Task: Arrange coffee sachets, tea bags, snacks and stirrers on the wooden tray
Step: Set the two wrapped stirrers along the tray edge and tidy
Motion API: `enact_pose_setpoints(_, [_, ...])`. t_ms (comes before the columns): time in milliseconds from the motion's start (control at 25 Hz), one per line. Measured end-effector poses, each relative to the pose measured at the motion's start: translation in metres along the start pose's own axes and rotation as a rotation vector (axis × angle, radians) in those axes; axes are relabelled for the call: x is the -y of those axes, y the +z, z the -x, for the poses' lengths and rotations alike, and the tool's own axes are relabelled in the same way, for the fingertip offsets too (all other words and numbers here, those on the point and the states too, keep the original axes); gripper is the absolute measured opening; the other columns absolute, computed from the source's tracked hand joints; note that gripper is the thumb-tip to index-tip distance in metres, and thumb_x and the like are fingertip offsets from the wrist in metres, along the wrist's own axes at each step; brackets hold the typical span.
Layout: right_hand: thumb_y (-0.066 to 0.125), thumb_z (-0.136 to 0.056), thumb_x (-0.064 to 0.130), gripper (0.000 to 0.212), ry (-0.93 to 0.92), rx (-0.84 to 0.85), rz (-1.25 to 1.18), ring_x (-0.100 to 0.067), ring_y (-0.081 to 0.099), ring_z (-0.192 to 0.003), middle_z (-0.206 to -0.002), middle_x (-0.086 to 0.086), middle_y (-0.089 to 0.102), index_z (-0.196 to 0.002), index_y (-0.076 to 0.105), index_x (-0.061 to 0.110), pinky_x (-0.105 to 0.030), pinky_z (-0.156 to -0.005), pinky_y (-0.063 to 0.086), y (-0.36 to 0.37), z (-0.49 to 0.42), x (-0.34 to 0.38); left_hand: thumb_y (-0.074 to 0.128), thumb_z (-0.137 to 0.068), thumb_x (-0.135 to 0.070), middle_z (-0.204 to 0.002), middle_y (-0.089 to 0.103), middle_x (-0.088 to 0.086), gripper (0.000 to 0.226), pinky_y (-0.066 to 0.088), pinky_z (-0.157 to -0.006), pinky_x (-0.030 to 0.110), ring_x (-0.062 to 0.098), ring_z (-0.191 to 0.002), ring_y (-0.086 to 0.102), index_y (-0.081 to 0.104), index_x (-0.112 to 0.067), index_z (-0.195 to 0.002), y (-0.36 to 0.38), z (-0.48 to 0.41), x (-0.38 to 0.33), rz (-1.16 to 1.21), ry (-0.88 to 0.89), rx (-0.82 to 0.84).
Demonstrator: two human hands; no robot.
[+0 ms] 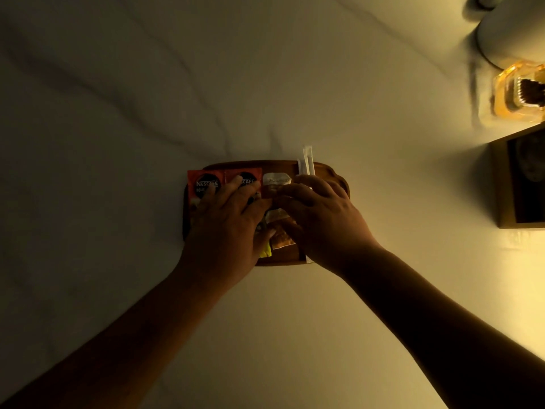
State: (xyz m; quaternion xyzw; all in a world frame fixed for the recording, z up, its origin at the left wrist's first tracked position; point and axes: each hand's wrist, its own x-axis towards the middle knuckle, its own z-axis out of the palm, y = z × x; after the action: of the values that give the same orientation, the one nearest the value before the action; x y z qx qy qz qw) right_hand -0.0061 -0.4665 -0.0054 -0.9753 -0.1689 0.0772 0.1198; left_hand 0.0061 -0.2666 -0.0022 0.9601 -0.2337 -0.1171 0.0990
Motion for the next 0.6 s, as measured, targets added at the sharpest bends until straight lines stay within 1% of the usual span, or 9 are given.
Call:
enact_pose_setpoints(120, [0.066,-0.093,0.033,0.044,0.021,-0.015,-0.018,-0.032,0.043,-0.142,-0.144,0.001,0.060,-0.136,0.062,0.026,-0.049,-0.111,0.037,0.003,0.001,0.001,0.056,-0.093,-0.048,-0.150,0.054,0.009,0.053,0.033,-0.117,0.060,0.033,-0.147,0.038,0.059,-0.018,-0.137,0.001,0.000,-0.001,0.021,0.000,-0.010])
enact_pose_setpoints(200, [0.062,-0.094,0.037,0.046,0.038,-0.064,-0.034,-0.032,0.042,-0.143,-0.146,-0.001,0.058,-0.139,0.060,0.025,-0.050,-0.112,0.037,0.006,0.004,0.002,0.055,-0.094,-0.047,-0.151,0.053,0.011,0.055,0.034,-0.117,0.059,0.034,-0.147,0.039,0.057,-0.017,-0.140,0.002,0.000,0.001,0.029,-0.019,-0.028])
enact_pose_setpoints(280, [0.059,-0.094,0.041,0.050,0.033,-0.104,-0.013,-0.034,0.038,-0.145,-0.149,-0.003,0.055,-0.142,0.055,0.026,-0.050,-0.115,0.029,0.009,0.007,0.003,0.056,-0.095,-0.045,-0.151,0.052,0.012,0.055,0.035,-0.116,0.061,0.035,-0.146,0.039,0.055,-0.016,-0.142,0.003,0.003,0.007,0.037,-0.032,-0.040])
enact_pose_setpoints(360, [0.065,-0.091,0.042,0.055,-0.005,-0.113,0.036,-0.035,0.035,-0.145,-0.149,-0.003,0.055,-0.143,0.054,0.026,-0.050,-0.114,0.023,0.012,0.009,0.004,0.056,-0.094,-0.044,-0.151,0.052,0.012,0.056,0.031,-0.118,0.061,0.036,-0.146,0.040,0.055,-0.015,-0.142,0.005,0.006,0.014,0.039,-0.016,-0.043])
enact_pose_setpoints(480, [0.080,-0.081,0.039,0.063,-0.043,-0.119,0.077,-0.035,0.034,-0.143,-0.146,-0.003,0.057,-0.139,0.057,0.026,-0.051,-0.111,0.024,0.014,0.011,0.001,0.057,-0.093,-0.045,-0.153,0.051,0.009,0.055,0.024,-0.121,0.058,0.033,-0.147,0.038,0.057,-0.017,-0.141,0.004,0.005,0.022,0.031,0.011,-0.020])
enact_pose_setpoints(600, [0.083,-0.077,0.038,0.065,-0.029,-0.136,0.084,-0.036,0.036,-0.142,-0.144,-0.004,0.059,-0.137,0.060,0.025,-0.050,-0.110,0.025,0.013,0.010,0.004,0.061,-0.092,-0.043,-0.153,0.051,0.008,0.055,0.029,-0.119,0.061,0.032,-0.148,0.037,0.059,-0.017,-0.140,0.002,0.001,0.022,0.027,0.016,-0.002])
